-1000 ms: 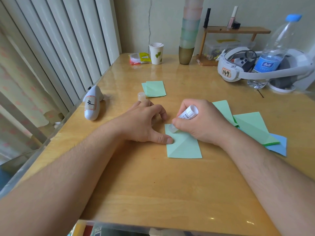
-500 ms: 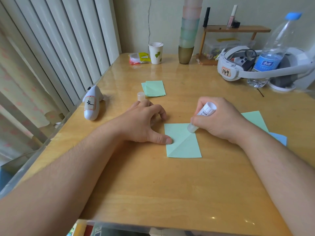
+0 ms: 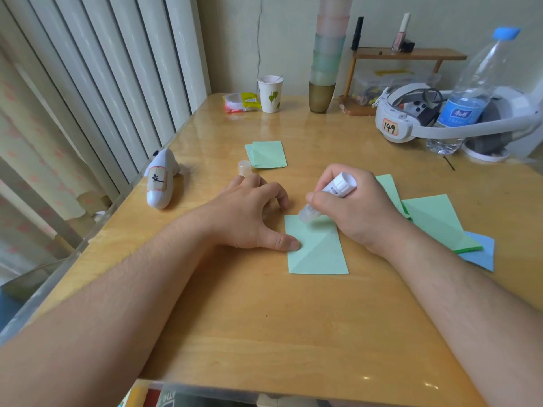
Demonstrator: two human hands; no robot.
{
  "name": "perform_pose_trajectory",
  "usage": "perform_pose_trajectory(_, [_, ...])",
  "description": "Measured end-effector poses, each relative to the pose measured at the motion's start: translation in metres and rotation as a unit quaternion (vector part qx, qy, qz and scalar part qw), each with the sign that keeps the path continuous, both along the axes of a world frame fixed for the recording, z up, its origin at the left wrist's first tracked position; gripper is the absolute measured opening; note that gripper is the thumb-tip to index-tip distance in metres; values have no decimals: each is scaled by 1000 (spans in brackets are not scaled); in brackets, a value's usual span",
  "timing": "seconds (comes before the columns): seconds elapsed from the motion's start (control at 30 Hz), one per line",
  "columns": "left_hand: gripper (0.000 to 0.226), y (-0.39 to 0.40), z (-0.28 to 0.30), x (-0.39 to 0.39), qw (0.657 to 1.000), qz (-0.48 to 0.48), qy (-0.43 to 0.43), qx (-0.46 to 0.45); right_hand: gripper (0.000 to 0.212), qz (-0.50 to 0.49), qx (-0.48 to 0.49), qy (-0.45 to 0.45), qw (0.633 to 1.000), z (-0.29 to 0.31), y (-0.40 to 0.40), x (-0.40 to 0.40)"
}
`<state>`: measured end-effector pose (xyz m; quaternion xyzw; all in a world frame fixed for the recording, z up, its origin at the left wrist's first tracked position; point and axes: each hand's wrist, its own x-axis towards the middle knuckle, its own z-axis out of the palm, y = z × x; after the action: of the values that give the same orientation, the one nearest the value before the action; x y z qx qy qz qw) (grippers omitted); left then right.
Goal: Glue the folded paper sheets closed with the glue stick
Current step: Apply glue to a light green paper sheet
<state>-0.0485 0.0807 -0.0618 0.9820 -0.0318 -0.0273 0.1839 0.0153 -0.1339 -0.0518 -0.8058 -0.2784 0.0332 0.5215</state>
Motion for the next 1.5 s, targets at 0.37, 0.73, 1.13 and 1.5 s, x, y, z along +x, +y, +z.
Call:
perform_pose_trajectory(0.37, [78, -2, 2, -1, 1000, 1, 4, 0, 22, 32, -62, -7, 998, -6, 5, -4])
perform_pose_trajectory(0.73, [78, -1, 2, -1, 1000, -2, 10, 1, 17, 39, -109, 6, 993, 3, -4, -4])
perform_pose_trajectory(1.13, [81, -1, 3, -2, 1000, 1, 18, 8, 16, 11, -151, -9, 988, 11, -33, 9])
perform_pose_trajectory(1.5, [73, -2, 4, -3, 1000, -2, 16, 2, 17, -14, 18, 35, 999, 12, -29, 13])
